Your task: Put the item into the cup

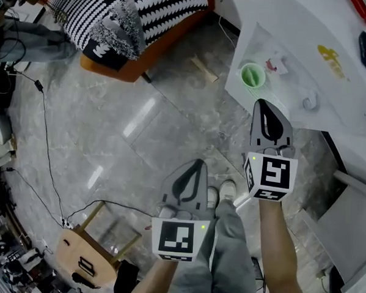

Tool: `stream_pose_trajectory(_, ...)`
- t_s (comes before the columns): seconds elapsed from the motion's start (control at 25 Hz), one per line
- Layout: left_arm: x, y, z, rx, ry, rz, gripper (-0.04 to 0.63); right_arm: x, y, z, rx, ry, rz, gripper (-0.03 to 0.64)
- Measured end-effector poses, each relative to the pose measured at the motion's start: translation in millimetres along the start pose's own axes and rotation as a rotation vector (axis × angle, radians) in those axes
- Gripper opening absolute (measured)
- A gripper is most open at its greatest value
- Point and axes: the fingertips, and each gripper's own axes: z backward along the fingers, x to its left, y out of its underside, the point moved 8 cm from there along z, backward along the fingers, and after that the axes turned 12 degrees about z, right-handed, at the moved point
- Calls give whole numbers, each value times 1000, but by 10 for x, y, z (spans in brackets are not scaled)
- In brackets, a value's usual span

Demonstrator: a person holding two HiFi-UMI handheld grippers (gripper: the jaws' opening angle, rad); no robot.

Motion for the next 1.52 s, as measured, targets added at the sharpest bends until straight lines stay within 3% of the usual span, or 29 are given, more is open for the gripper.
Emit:
stream_pose_trajectory(0.48,-253,-62,226,-45,22,-16,14,341,-84,821,6,-48,-134,11)
stream_pose_trajectory(0.8,-445,-298,632,-114,51,-6,14,324,-416,1453,-11,-37,-134,10)
stream_pose_trajectory(1.12,-761,-763,1257,-213,70,-90,14,236,-1363,2066,-112,-39,-59,10)
stream_pose_trajectory(1.52,-1070,-1455,2081,-330,50,-44,14,107,-2522,2651,-224,-33,-34,11)
